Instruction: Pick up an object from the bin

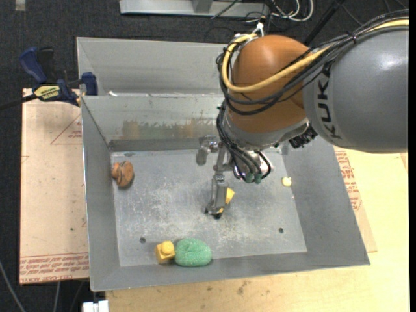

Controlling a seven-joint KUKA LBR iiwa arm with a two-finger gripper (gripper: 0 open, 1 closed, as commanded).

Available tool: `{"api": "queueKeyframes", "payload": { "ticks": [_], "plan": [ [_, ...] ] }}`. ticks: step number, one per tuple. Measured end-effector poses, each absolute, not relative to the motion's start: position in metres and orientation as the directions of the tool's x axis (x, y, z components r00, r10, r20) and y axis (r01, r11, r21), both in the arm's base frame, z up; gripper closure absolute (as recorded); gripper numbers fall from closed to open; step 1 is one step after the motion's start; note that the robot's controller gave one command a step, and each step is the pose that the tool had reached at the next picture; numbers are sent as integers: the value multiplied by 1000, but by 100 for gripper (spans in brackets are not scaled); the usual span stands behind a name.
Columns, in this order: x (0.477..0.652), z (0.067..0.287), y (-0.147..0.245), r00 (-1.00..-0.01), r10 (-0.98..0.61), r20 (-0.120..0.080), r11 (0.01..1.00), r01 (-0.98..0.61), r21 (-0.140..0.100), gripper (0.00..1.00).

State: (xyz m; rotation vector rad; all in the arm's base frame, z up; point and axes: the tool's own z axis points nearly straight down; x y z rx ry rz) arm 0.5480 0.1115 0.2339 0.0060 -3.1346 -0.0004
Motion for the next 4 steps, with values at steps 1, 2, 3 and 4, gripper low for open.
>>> {"api": "queueKeyframes", "payload": {
  "ticks": [1, 2, 3, 4],
  "plan": [
    [549, 238, 111, -1000, -1, -1, 1000, -1, 1, 0],
    [549, 238, 111, -1000, -5, -2, 1000, -5, 2, 0],
    [590, 232, 125, -996, -92, -1, 996, -92, 0, 0],
    [571, 187, 112, -973, -232, -9, 973, -232, 1, 0]
  ]
}}
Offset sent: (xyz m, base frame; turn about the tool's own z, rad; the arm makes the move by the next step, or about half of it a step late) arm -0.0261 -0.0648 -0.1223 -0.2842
